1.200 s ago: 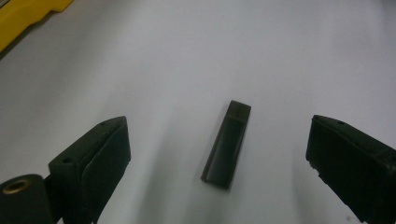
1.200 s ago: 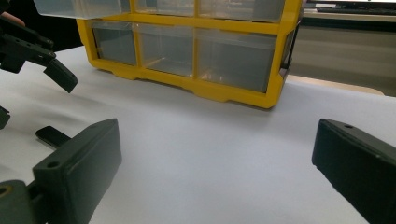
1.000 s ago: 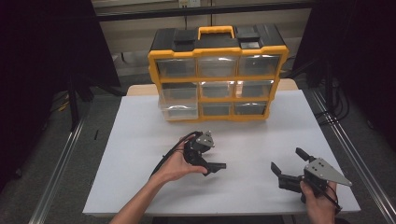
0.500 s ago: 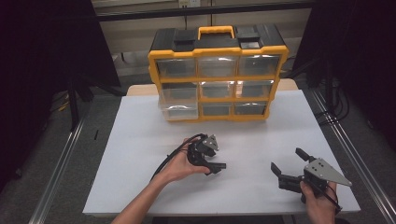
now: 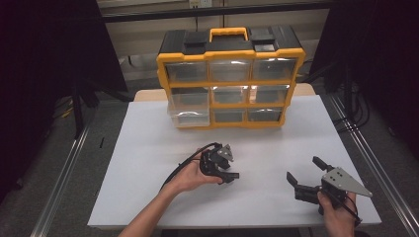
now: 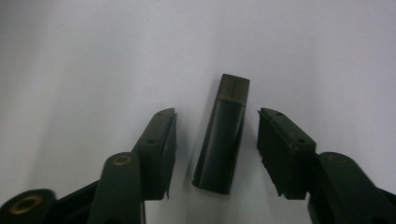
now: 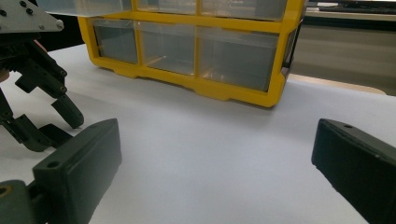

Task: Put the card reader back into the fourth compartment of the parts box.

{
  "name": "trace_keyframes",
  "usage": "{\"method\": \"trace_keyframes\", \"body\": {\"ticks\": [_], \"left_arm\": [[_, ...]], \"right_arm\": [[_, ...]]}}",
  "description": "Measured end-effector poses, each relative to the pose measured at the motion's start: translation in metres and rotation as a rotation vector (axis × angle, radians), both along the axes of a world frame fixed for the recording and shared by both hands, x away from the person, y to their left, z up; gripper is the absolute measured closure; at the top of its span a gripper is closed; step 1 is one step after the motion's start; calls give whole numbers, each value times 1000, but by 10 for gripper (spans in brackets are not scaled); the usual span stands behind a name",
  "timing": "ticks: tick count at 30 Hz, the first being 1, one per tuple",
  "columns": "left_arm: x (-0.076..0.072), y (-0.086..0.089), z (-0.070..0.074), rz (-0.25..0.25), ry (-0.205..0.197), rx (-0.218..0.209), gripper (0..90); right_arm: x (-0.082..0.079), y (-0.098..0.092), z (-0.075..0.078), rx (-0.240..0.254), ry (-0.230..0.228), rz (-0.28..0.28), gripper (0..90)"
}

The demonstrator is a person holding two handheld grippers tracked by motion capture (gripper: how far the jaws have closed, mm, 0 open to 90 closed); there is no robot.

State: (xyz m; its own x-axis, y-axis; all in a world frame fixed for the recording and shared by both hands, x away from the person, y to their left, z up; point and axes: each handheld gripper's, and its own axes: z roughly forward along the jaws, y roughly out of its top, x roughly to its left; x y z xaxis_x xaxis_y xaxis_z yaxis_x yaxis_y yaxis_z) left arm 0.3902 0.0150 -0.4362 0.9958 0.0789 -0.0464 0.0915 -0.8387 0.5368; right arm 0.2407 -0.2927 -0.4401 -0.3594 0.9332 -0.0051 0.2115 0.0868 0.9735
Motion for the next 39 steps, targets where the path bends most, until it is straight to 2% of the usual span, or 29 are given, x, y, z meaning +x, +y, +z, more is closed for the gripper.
{"method": "trace_keyframes", "body": {"ticks": [2,8,10,16,18,23,34,38,39], "left_arm": [[-1,-1,1,-11,2,5,565],[1,-2,2,-29,21,15,635],[1,-3,2,-30,13,24,640],[2,-3,3,-30,35,30,681],[1,-4,2,-27,21,30,685],[2,-5,4,-41,21,50,730],[1,-3,3,-32,27,30,737],[2,-1,2,-11,48,-1,737],[3,0,3,-21,44,8,737]], "right_arm": [[0,0,0,-1,0,-3,16],[0,0,0,0,0,-1,16],[0,0,0,0,0,-1,16],[0,0,0,-1,0,-5,16],[0,0,0,-1,2,-5,16],[0,0,0,-1,1,-4,15],[0,-1,0,-1,2,-4,16],[1,-1,0,0,2,-7,16],[0,-1,0,0,2,-8,16]]}}
